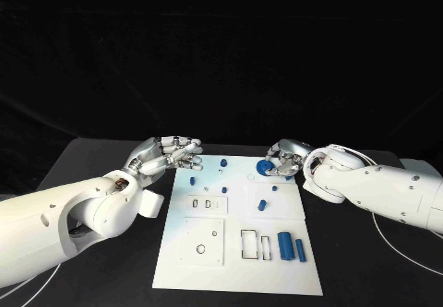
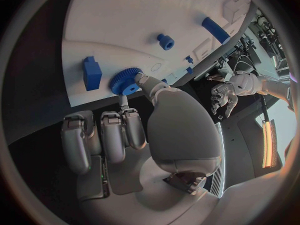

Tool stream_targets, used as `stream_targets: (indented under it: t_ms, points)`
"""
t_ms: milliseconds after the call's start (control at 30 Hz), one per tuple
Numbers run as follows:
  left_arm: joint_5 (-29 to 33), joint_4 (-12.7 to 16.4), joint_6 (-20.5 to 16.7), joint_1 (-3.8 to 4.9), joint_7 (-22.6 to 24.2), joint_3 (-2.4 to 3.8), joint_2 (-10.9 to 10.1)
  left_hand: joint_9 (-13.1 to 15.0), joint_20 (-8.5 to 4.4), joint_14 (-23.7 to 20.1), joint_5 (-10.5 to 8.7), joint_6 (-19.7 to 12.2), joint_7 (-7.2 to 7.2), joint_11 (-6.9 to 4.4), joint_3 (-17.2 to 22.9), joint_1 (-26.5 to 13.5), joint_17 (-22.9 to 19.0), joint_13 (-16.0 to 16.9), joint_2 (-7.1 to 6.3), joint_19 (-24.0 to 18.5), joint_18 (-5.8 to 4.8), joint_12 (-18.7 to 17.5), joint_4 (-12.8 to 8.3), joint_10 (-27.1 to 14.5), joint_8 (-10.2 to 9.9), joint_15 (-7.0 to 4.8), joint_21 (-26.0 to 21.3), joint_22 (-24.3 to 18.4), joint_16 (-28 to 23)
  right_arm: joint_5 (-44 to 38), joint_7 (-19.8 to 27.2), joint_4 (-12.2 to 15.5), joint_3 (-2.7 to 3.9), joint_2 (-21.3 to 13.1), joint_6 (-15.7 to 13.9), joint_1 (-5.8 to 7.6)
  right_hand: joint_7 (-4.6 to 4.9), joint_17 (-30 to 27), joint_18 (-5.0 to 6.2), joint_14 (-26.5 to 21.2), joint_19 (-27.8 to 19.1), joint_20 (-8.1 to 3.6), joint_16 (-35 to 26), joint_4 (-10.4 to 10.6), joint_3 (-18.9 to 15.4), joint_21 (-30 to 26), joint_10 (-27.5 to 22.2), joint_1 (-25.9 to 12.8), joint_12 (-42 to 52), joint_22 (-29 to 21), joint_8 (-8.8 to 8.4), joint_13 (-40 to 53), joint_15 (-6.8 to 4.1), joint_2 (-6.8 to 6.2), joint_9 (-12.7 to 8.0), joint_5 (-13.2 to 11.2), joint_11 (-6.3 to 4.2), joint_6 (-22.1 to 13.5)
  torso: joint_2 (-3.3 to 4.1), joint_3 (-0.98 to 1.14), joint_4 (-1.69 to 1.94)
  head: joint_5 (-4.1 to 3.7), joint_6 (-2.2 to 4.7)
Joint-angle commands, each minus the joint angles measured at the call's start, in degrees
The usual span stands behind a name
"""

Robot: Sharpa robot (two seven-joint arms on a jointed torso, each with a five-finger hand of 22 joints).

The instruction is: Assemble the parts on the task board

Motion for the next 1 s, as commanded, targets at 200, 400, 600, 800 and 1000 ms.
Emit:
stream_targets:
  t_ms: [200, 400, 600, 800, 1000]
  points:
    - [0.18, -0.07, 0.96, 0.04, 0.24, 0.04, 0.07, -0.07, 0.2, -0.41, 0.24, -0.08, 1.61, 0.29, 0.22, -0.06, 0.06, 0.09, 0.28, -0.39, 0.63, -0.28, 0.21, -0.02, -0.34, -0.16, -0.21, -0.08, -0.2, -0.56, -0.06, 0.11, -0.08, 0.11, 1.63, -0.25, -0.13, 11.38, -0.8, 5.19, 6.08, 0.57, 0.3, 0.26, -0.35, 0.21, -0.06, 0.43, -0.11, 15.08, 0.31, 6.92, 0.61, 0.3, 0.16, -0.04, 0.09, -0.17, 0.01, -0.01, -0.02, 0.07, -0.11]
    - [0.18, -0.13, 0.97, 0.04, 0.2, 0.04, 0.1, -0.07, 0.2, -0.41, 0.24, -0.08, 1.61, 0.29, 0.22, -0.06, 0.06, 0.09, 0.28, -0.39, 0.63, -0.28, 0.21, -0.02, -0.34, -0.16, -0.21, -0.08, -0.2, -1.61, -0.51, 0.05, -0.1, 0.2, 0.61, -0.31, -0.21, 11.41, -0.8, 5.18, 6.08, 0.61, 0.33, 0.38, -0.11, 0.21, 0.08, 0.56, 0.14, 15.08, 0.77, 7.19, 0.58, 0.76, 0.36, -0.06, 0.05, 0.58, 0.03, 0.0, 0.0, 0.04, -0.1]
    - [0.18, -0.18, 1.01, 0.04, 0.14, 0.04, 0.12, -0.07, 0.21, -0.41, 0.24, -0.05, 1.62, 0.29, 0.26, -0.02, 0.13, 0.09, 0.35, -0.39, 0.64, -0.3, 0.2, 0.0, -0.35, -0.16, -0.21, -0.09, -0.22, -6.13, -2.09, 0.17, -0.12, 0.35, -2.94, -0.47, -1.79, 11.44, -0.8, 5.16, 6.08, -0.43, 0.37, 0.11, 3.09, 0.21, 1.15, 2.15, 1.3, 15.08, 3.65, 8.37, -0.77, 4.3, 1.25, -2.7, -1.28, 6.63, 0.02, -0.02, 0.04, 0.03, -0.12]
    - [0.18, -0.24, 1.08, 0.04, 0.08, 0.04, 0.14, -0.07, 0.21, -0.41, 0.25, -0.04, 1.62, 0.29, 0.29, 0.0, 0.16, 0.09, 0.4, -0.39, 0.64, -0.3, 0.2, 0.0, -0.36, -0.17, -0.2, -0.09, -0.22, -10.65, -3.63, 0.57, -0.13, 0.34, -6.75, -0.61, -3.01, 11.43, -0.8, 5.16, 6.08, -1.31, 0.37, -0.61, 4.63, 0.21, 1.62, 2.62, 1.71, 15.08, 4.81, 8.85, -1.75, 4.84, 1.78, -3.31, -2.31, 8.79, 0.01, -0.02, 0.01, 0.02, -0.06]
    - [0.18, -0.28, 1.18, 0.04, 0.04, 0.04, 0.15, -0.07, 0.21, -0.41, 0.25, -0.04, 1.62, 0.29, 0.29, 0.0, 0.16, 0.09, 0.4, -0.39, 0.64, -0.3, 0.2, 0.0, -0.36, -0.17, -0.2, -0.09, -0.22, -13.37, -4.48, 1.51, -0.13, 0.2, -9.49, -0.74, -3.17, 11.5, -0.8, 5.18, 6.08, -1.59, 0.4, -0.73, 4.66, 0.21, 1.74, 2.2, 1.77, 15.08, 4.96, 8.95, -1.96, 4.28, 1.9, -3.44, -2.51, 9.06, 0.0, -0.02, 0.0, 0.04, 0.01]
